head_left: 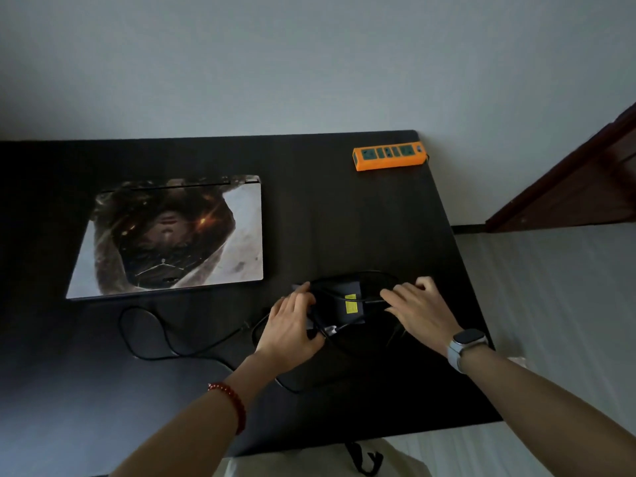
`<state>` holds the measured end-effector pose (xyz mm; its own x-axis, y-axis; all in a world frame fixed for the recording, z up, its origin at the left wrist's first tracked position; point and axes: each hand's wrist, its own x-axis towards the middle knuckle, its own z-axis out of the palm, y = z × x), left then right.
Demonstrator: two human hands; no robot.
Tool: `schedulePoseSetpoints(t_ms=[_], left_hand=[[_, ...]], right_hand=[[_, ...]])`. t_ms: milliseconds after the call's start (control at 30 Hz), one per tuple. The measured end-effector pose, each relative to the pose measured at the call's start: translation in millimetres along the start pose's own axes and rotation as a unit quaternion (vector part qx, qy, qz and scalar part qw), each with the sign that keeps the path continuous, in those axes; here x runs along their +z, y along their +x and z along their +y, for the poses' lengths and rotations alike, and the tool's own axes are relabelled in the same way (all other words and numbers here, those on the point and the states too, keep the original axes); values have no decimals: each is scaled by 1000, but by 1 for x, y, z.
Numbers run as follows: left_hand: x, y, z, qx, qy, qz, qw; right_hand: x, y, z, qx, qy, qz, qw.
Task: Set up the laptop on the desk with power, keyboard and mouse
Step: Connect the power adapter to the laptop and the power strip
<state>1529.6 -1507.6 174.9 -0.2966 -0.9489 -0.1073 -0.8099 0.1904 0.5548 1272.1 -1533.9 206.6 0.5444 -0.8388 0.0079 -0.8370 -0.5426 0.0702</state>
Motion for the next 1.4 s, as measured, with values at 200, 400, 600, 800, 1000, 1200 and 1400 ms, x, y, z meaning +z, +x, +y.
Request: schedulePoseSetpoints(t_ms=[200, 400, 600, 800, 1000, 1200, 1400], left_hand=[[26, 12, -3, -51, 94, -52, 993], [39, 25, -8, -63, 130, -104, 984], [36, 30, -13, -66, 154, -140, 976], [34, 33, -14, -60, 190, -152, 968], [34, 36, -9, -66, 223, -169, 958], [23, 43, -8, -63, 196, -216, 954], [-36, 78, -6, -115, -63, -72, 989]], right_hand=[[39, 14, 25, 67, 0, -122, 990], [54, 31, 46, 95, 9, -147, 985], [55, 36, 49, 115, 149, -161, 969], [55, 28, 49, 189, 313, -91, 926], [48, 30, 53, 305, 449, -60, 838], [10, 45, 62, 257, 394, 134, 873], [-59, 107, 61, 199, 389, 273, 857]])
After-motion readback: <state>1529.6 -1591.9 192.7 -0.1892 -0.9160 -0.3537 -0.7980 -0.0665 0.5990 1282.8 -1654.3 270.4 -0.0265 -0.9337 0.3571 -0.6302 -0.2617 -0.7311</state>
